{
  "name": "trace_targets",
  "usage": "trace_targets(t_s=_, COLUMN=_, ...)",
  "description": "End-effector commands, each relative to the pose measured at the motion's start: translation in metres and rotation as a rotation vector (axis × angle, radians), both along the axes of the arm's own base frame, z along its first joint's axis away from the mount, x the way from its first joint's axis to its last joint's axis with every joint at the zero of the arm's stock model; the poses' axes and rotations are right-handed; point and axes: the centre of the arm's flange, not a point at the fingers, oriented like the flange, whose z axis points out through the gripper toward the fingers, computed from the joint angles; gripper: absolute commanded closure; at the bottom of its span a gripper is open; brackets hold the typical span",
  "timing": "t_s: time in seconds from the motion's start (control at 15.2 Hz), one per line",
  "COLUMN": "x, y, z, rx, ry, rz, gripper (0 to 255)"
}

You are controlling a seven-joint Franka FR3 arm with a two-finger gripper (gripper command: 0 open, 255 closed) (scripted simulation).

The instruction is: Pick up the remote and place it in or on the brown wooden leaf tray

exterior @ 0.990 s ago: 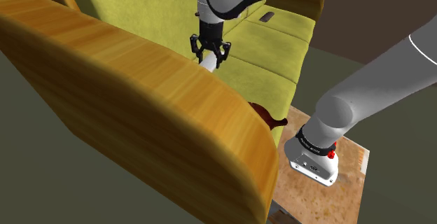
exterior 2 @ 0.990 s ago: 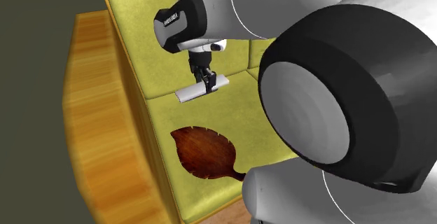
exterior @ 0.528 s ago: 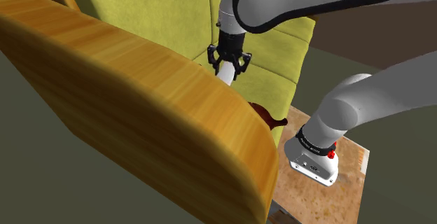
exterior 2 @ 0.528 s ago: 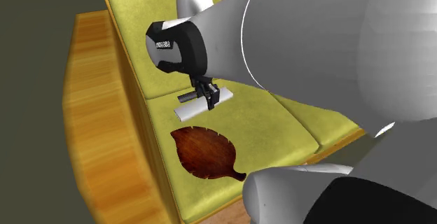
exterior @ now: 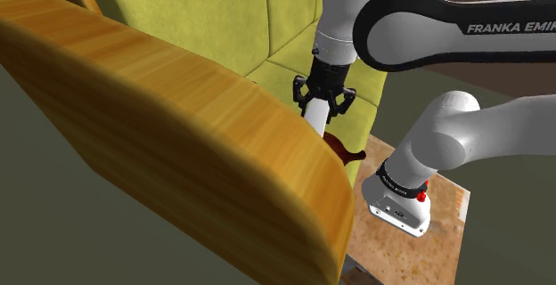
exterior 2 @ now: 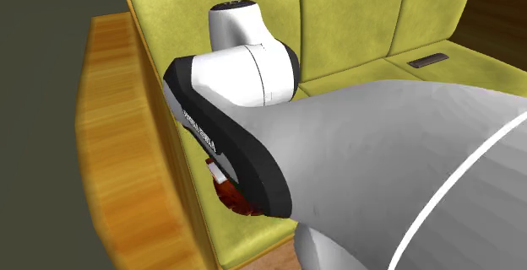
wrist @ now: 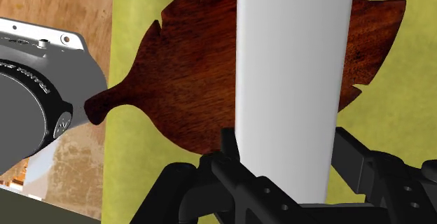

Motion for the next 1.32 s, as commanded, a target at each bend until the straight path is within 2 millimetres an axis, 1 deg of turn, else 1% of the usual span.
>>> trace_targets(t_s=0.0, x=-0.028, y=0.005, z=0.000, rx=0.001, ry=0.000, rz=0.000, gripper=255)
trace_targets(t_s=0.07, x=-0.029, y=0.006, z=0.000, rx=0.001, ry=0.000, rz=0.000, gripper=255)
trace_targets(t_s=0.99, x=-0.029, y=0.006, z=-0.076, rx=0.001, ry=0.000, rz=0.000, gripper=255)
trace_targets(t_s=1.25, x=-0.029, y=0.006, z=-0.076, rx=0.001, ry=0.000, rz=0.000, gripper=255)
